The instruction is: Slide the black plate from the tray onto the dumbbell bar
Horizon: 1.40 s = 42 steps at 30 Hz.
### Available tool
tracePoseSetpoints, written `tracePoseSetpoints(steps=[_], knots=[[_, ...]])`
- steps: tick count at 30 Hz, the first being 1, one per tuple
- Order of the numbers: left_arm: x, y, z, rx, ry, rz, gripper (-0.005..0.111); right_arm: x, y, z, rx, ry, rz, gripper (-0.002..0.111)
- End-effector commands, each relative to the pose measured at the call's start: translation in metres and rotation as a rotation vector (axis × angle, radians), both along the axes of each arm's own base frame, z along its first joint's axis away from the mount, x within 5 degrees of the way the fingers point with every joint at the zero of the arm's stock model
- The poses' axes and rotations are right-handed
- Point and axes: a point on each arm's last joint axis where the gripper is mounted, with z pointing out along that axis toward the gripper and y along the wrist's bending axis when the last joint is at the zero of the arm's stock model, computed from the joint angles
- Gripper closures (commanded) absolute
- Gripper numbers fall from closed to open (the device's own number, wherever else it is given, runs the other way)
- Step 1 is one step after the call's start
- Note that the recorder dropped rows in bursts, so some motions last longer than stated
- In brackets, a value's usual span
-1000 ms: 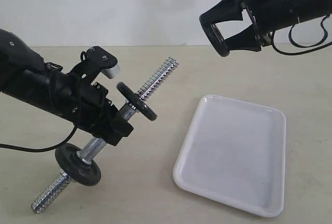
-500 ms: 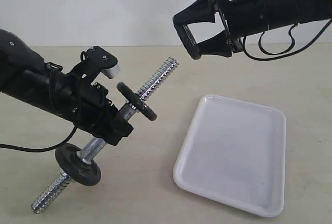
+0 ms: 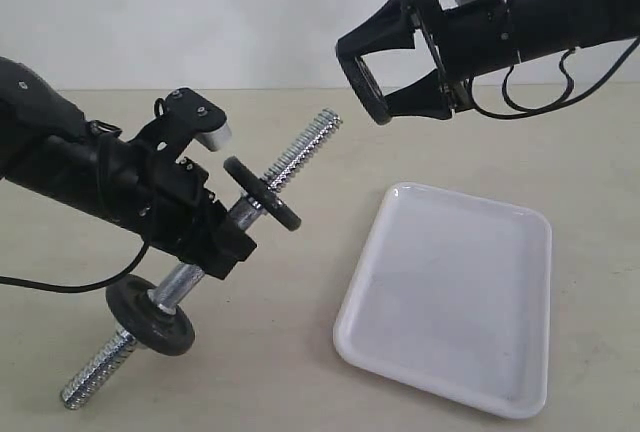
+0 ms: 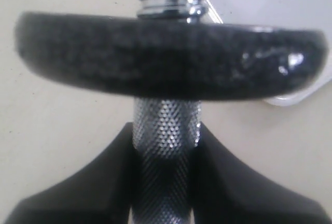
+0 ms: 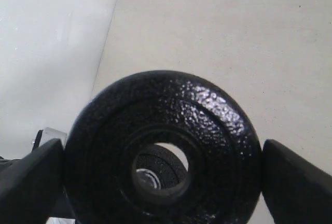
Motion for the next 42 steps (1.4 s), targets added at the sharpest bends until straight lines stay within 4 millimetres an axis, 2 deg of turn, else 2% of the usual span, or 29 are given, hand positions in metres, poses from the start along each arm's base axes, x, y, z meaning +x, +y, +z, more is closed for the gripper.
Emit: tracePoseSetpoints(steps=[1, 11, 31, 37, 42], knots=[[0.010, 0.000, 0.030, -0.061, -0.134, 0.097, 0.102, -0.002, 0.004, 0.017, 0.072, 0.010, 0.001, 0.108], [0.010, 0.000, 0.030, -0.060, -0.135, 0.098, 0.102, -0.009, 0.021, 0.015, 0.052, 0.043, 0.040, 0.108], [0.011, 0.001, 0.031, -0.058, -0.141, 0.104, 0.102, -0.009, 0.021, 0.015, 0.056, 0.078, 0.027, 0.108], [0.013, 0.004, 0.030, 0.039, -0.239, 0.013, 0.102, -0.009, 0.021, 0.015, 0.056, 0.078, 0.027, 0.108], [0.013, 0.005, 0.029, 0.063, -0.250, -0.008, 0.102, -0.009, 0.021, 0.015, 0.056, 0.078, 0.027, 0.108]])
